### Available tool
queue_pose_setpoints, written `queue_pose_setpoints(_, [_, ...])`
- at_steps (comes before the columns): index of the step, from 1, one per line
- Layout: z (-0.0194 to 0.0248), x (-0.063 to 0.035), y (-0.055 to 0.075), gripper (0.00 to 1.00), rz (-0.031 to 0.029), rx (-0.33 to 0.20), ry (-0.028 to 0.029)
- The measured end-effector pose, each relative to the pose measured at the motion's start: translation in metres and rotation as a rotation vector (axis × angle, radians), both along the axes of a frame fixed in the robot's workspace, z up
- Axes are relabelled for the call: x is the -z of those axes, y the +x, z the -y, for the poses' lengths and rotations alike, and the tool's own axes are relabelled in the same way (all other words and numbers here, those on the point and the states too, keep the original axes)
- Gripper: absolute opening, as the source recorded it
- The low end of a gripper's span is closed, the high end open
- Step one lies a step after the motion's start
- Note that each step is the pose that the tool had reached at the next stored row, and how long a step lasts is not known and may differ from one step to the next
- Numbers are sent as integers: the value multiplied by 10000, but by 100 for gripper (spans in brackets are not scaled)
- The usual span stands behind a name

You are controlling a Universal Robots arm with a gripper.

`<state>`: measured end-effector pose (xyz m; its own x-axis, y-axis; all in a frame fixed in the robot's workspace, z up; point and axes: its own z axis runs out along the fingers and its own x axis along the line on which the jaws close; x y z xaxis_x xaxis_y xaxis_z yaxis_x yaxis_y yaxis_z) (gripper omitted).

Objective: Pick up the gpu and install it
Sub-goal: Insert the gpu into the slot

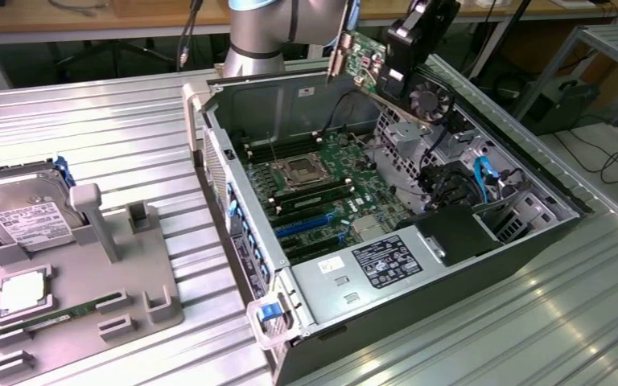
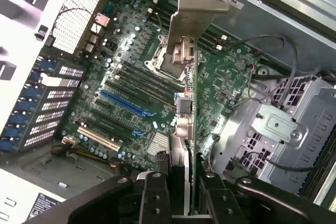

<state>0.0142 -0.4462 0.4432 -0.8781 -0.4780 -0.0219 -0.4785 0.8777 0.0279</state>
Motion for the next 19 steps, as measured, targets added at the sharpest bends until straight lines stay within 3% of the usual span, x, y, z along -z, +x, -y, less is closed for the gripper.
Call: queue_pose_setpoints(19, [12,5,0,27,6,-2699,1])
